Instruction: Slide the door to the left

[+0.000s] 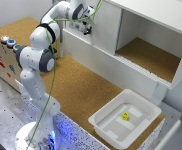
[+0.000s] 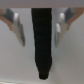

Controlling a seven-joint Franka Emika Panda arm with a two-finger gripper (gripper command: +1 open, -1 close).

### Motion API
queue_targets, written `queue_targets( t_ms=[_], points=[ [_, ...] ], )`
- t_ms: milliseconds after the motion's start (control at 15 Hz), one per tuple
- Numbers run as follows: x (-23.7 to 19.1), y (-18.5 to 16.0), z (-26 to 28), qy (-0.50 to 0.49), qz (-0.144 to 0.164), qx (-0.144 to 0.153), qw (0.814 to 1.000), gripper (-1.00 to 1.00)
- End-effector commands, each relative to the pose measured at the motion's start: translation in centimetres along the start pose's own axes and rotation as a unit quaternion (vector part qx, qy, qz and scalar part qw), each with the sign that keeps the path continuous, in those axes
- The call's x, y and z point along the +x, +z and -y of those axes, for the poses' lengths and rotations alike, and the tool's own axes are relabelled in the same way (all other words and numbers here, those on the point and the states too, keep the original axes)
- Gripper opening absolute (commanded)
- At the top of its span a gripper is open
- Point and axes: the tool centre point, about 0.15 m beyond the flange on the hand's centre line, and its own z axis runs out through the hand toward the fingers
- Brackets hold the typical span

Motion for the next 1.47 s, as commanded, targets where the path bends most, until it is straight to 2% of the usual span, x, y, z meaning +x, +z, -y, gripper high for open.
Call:
queue_targets(
  t_ms=[0,133,400,733,933,1067,1400],
  points=[
    [-3.4,-1.0,0.7,0.023,-0.040,-0.059,0.997,1.00],
    [-4.3,-0.7,0.4,0.032,-0.026,-0.064,0.997,1.00],
    [-7.0,0.7,0.3,0.050,0.022,-0.067,0.996,1.00],
    [-10.1,3.0,0.8,0.062,0.065,-0.087,0.992,1.00],
    [-11.8,4.0,0.6,0.075,0.080,-0.104,0.988,1.00],
    [-12.8,4.2,-0.4,0.093,0.092,-0.126,0.983,1.00],
    [-14.3,4.4,-5.4,0.135,0.101,-0.160,0.973,1.00]
  ],
)
